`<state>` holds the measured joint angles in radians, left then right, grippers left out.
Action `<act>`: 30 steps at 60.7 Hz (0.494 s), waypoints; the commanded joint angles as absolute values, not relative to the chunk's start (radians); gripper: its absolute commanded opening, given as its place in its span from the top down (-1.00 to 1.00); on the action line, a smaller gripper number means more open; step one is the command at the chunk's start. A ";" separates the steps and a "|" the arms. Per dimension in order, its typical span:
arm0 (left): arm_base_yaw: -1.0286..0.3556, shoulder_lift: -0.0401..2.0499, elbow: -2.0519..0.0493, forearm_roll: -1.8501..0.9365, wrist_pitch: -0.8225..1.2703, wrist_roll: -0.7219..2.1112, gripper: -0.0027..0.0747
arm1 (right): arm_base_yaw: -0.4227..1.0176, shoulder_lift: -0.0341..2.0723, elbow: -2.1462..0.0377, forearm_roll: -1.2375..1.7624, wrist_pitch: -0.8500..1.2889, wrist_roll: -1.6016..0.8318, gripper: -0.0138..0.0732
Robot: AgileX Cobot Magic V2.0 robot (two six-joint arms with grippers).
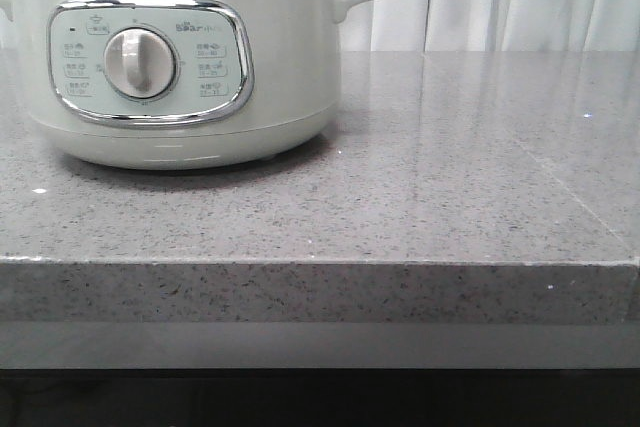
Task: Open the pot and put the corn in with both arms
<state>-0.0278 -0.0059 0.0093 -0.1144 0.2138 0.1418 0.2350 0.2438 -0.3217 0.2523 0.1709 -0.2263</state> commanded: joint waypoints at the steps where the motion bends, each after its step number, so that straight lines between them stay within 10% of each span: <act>1: -0.026 -0.030 0.007 -0.125 0.142 0.139 0.98 | 0.232 0.249 -0.350 0.248 0.087 -0.234 0.84; 30: -0.026 -0.028 0.007 -0.125 0.142 0.139 0.98 | 0.002 0.081 -0.047 0.190 0.043 -0.120 0.84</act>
<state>-0.0278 -0.0059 0.0093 -0.1144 0.2138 0.1418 0.0639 0.1217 -0.0862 0.2053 0.1298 -0.1318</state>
